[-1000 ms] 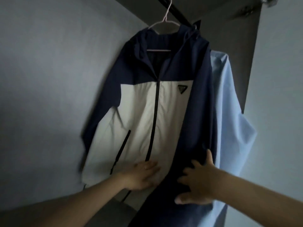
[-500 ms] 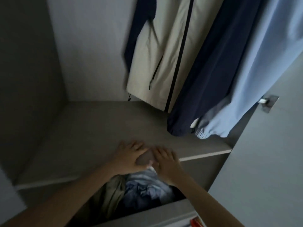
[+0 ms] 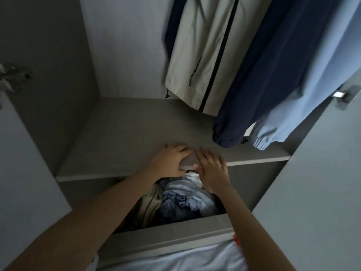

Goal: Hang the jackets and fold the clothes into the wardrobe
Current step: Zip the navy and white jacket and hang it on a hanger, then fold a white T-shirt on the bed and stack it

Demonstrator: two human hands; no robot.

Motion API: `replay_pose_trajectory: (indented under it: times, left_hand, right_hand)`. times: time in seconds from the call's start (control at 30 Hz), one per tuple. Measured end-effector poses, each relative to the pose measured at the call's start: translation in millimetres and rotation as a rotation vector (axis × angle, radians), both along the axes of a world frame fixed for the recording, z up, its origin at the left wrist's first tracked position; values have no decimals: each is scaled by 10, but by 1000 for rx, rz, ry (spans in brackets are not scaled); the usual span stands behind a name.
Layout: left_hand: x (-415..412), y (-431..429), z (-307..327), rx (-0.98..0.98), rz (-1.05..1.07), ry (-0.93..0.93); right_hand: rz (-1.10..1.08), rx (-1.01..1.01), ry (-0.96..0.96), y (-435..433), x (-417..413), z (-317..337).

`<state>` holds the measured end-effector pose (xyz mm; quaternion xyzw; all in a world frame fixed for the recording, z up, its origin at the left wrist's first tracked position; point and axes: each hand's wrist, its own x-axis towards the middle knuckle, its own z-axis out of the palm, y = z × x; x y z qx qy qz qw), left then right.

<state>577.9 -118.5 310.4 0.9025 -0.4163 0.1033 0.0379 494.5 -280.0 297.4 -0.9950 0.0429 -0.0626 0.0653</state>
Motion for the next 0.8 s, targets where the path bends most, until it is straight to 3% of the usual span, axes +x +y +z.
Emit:
replay_pose_trajectory:
  times: [0.17,0.23,0.3,0.37,0.57,0.7,0.8]
  left_hand:
    - [-141,64,142,44,2,-26]
    - [-310,50,180,54,135,0]
    - [-590,-124,198,-66,311,111]
    - [-1072,-336,118,-165,301,176]
    - [-2956,-730,-370,-195,-384,90]
    - [-4326,-642,-1313,14,-880,146]
    - [-4942,-351,-2008,236,-902,270]
  right_hand:
    - [-116,-70,68,382,-439,136]
    - [-175,-115,39,485,-867,209]
    - [-242,-99,7,438,-1420,252]
    - [-297,-117,9,458,-2173,172]
    - [-659,75,123,-11,-4263,-722]
    - [-945,409,263,372,-5866,-1927]
    - [-1091,557,351,975,-6678,-2711]
